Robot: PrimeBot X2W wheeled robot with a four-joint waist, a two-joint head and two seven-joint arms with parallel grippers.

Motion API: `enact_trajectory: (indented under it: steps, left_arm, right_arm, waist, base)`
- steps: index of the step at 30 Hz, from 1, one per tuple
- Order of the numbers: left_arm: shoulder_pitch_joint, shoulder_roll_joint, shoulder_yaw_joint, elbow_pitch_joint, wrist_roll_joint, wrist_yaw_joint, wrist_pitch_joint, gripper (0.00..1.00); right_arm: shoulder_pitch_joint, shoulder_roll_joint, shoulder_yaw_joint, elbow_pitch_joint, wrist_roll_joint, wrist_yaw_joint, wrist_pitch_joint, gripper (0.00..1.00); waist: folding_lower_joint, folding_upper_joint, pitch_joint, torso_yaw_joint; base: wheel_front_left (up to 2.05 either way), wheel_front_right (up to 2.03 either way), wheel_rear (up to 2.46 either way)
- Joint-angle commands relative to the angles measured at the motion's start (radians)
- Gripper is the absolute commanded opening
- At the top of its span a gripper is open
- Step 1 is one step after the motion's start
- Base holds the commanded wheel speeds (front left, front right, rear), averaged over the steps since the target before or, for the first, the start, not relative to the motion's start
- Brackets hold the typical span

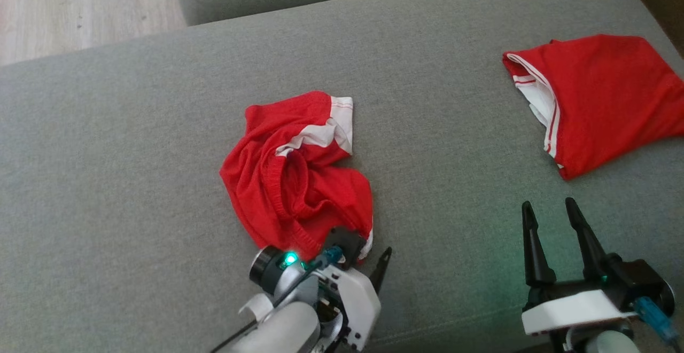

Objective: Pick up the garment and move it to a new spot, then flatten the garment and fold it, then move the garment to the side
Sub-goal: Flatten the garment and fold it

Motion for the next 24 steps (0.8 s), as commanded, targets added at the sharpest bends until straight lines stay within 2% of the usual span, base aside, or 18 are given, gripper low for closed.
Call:
enact_trajectory:
  steps: [1, 9, 18, 19, 20, 22, 24]
  left_arm:
    - [-0.052, -0.006, 0.021, -0.011, -0.011, 0.020, -0.009, 1.00]
    - [-0.062, -0.006, -0.001, 0.021, -0.040, 0.056, -0.024, 1.00]
    - [-0.057, -0.006, -0.020, 0.040, -0.060, 0.060, 0.000, 1.00]
    - [-0.057, -0.006, -0.021, 0.045, -0.066, 0.057, 0.006, 0.84]
    - [-0.057, -0.006, -0.024, 0.052, -0.072, 0.054, 0.015, 0.48]
    - [-0.062, -0.006, -0.027, 0.064, -0.085, 0.043, 0.030, 0.00]
    - [-0.073, -0.006, -0.013, 0.054, -0.106, 0.039, 0.026, 0.00]
  right_arm:
    - [-0.027, -0.007, 0.019, -0.028, -0.002, 0.007, -0.011, 1.00]
    - [-0.025, -0.007, 0.013, -0.027, 0.003, 0.007, -0.011, 1.00]
    - [-0.028, -0.007, 0.026, -0.027, 0.004, 0.007, -0.011, 1.00]
    - [-0.028, -0.007, 0.028, -0.027, 0.004, 0.007, -0.011, 1.00]
    - [-0.029, -0.007, 0.028, -0.026, 0.004, 0.007, -0.011, 1.00]
    - [-0.029, -0.007, 0.027, -0.024, 0.003, 0.007, -0.011, 1.00]
    - [-0.029, -0.007, 0.024, -0.023, 0.004, 0.007, -0.011, 1.00]
  waist:
    - [0.0000, 0.0000, 0.001, -0.001]
    - [0.0000, 0.0000, -0.006, 0.015]
    - [0.0000, 0.0000, 0.000, 0.012]
    - [0.0000, 0.0000, 0.001, 0.009]
    - [0.0000, 0.0000, 0.002, 0.005]
    - [0.0000, 0.0000, 0.004, -0.002]
    - [0.0000, 0.0000, 0.004, -0.008]
  base:
    - [0.00, 0.00, 0.00]
    - [0.00, 0.00, 0.00]
    - [0.00, 0.00, 0.00]
    - [0.00, 0.00, 0.00]
    - [0.00, 0.00, 0.00]
    - [0.00, 0.00, 0.00]
    - [0.00, 0.00, 0.00]
